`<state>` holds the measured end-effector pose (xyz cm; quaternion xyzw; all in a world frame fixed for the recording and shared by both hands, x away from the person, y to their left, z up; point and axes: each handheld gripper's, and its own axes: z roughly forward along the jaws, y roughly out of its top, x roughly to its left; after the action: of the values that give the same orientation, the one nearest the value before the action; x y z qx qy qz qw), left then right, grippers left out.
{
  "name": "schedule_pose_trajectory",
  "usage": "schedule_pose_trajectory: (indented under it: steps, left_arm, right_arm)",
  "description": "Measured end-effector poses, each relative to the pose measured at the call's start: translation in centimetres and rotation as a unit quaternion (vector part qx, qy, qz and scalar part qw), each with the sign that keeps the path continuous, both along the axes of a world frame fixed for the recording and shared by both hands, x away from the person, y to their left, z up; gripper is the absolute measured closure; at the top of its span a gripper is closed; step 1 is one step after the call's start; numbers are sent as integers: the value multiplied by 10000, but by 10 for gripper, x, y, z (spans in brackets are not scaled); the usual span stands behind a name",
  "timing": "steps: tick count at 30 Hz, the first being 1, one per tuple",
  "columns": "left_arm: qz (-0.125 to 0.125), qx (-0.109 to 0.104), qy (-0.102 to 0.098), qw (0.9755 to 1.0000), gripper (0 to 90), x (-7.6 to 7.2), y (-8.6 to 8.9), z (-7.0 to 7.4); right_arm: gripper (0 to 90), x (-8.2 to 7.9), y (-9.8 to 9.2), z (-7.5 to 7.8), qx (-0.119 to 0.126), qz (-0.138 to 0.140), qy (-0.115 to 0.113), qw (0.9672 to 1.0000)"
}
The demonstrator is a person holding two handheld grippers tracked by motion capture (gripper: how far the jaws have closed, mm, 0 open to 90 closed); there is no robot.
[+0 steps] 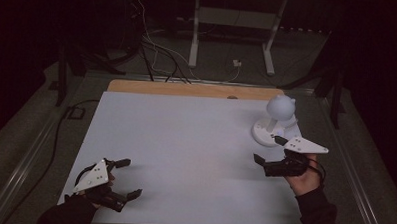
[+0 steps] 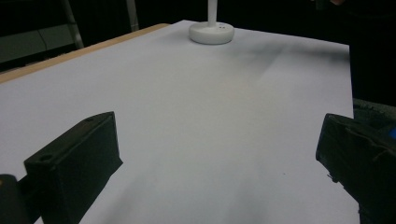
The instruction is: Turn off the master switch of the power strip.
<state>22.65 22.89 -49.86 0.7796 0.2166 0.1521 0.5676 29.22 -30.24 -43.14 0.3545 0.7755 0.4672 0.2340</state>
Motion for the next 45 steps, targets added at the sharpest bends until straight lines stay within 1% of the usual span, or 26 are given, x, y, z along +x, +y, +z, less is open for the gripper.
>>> schedule_pose_trajectory:
  steps: [8,11,17,19,22,24,33,35,37,41,45]
  left_arm:
    - [1,7,1,10000,2,0,0,0]
    - [5,-7,7,10000,2,0,0,0]
    - [8,-11,10,10000,2,0,0,0]
    - [11,-14,13,10000,2,0,0,0]
    - [11,-20,14,10000,2,0,0,0]
    - [13,-18,15,10000,2,0,0,0]
    - [19,-13,10,10000,2,0,1,0]
    - [20,-21,10,10000,2,0,1,0]
    - [19,-20,9,10000,2,0,1,0]
    - [23,-22,8,10000,2,0,1,0]
    - [23,-15,9,10000,2,0,0,0]
  right_arm:
    - [2,5,-9,1,-40,-172,-40,9998]
    - [8,10,-15,1,-66,-274,-43,9996]
    - [7,15,-21,2,-47,-429,-71,9990]
    - [7,19,-26,3,-33,-522,-84,9986]
    - [6,23,-30,2,-10,-590,-61,9982]
    - [6,26,-33,1,-43,-626,-42,9980]
    - [1,39,-45,-8,-26,-934,-16,9956]
    - [1,41,-48,-9,-50,-1039,-92,9945]
    - [1,44,-51,-11,-57,-1095,-118,9939]
    - [1,50,-56,-14,-25,-1224,-103,9924]
    - [1,57,-59,-17,68,-1341,-60,9909]
